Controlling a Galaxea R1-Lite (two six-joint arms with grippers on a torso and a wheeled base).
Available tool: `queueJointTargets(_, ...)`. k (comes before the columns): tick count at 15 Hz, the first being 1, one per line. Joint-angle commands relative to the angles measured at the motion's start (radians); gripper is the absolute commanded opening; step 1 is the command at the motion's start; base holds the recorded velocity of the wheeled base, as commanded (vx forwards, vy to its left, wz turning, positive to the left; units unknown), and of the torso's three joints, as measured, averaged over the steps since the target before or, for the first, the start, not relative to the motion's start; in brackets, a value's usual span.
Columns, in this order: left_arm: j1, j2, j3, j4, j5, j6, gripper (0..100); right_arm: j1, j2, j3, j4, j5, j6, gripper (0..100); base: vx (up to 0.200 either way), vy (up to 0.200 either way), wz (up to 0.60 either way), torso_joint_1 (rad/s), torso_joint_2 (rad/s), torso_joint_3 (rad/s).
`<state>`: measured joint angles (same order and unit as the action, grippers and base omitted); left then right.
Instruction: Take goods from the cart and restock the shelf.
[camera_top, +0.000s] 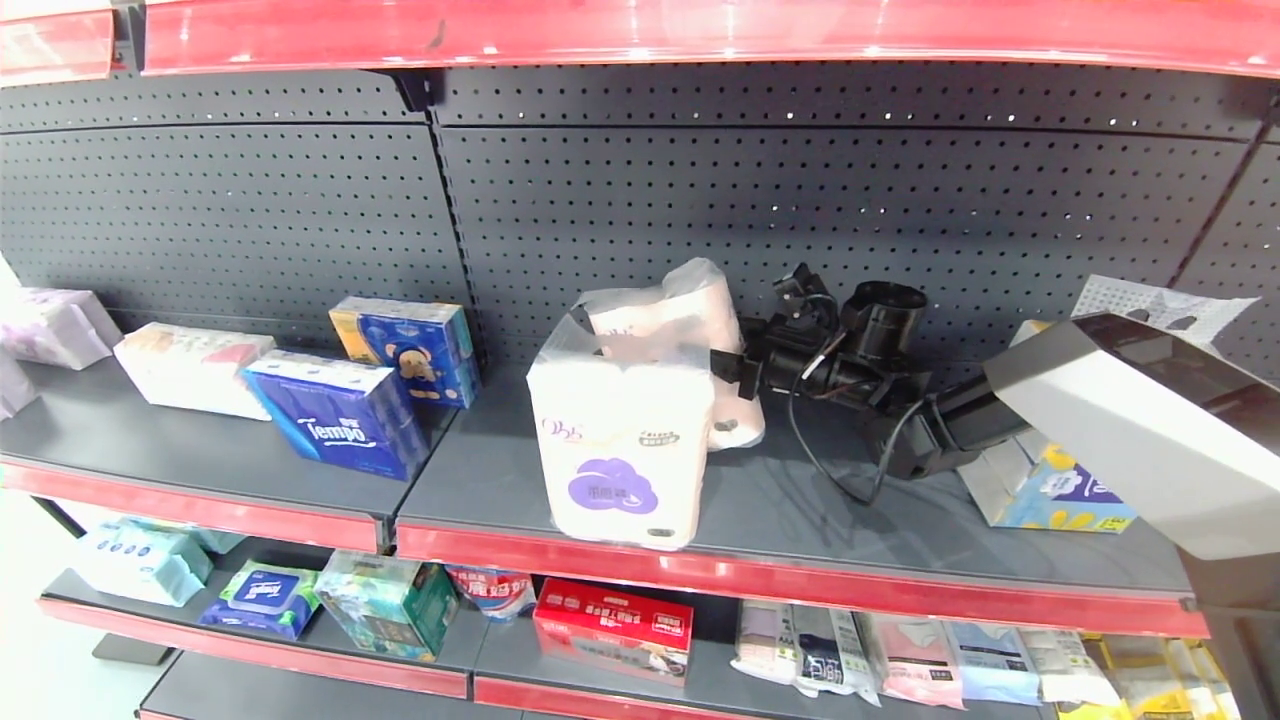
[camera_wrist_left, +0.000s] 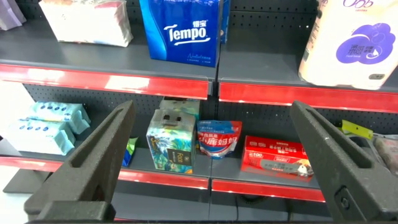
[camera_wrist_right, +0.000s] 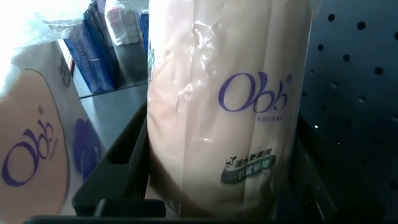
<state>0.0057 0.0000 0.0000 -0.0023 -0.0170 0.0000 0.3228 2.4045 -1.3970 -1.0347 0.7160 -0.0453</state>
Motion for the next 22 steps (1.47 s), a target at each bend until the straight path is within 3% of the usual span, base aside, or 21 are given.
queueJointTargets(1,0.0,0.0,0.0,-0.001,0.0,0.0,100,-0.008,0.016,-0.002,0.01,0.003,-0.001,0,0.0,0.0,0.0,0.0,0.0,0.0)
queueJointTargets(12,0.0,0.0,0.0,-0.001,0.0,0.0,100,-0.076,0.01,-0.008,0.045,0.074,-0.001,0,0.0,0.0,0.0,0.0,0.0,0.0)
queueJointTargets(22,0.0,0.0,0.0,-0.001,0.0,0.0,100,-0.059,0.012,-0.082,0.044,0.105,0.001,0,0.0,0.0,0.0,0.0,0.0,0.0)
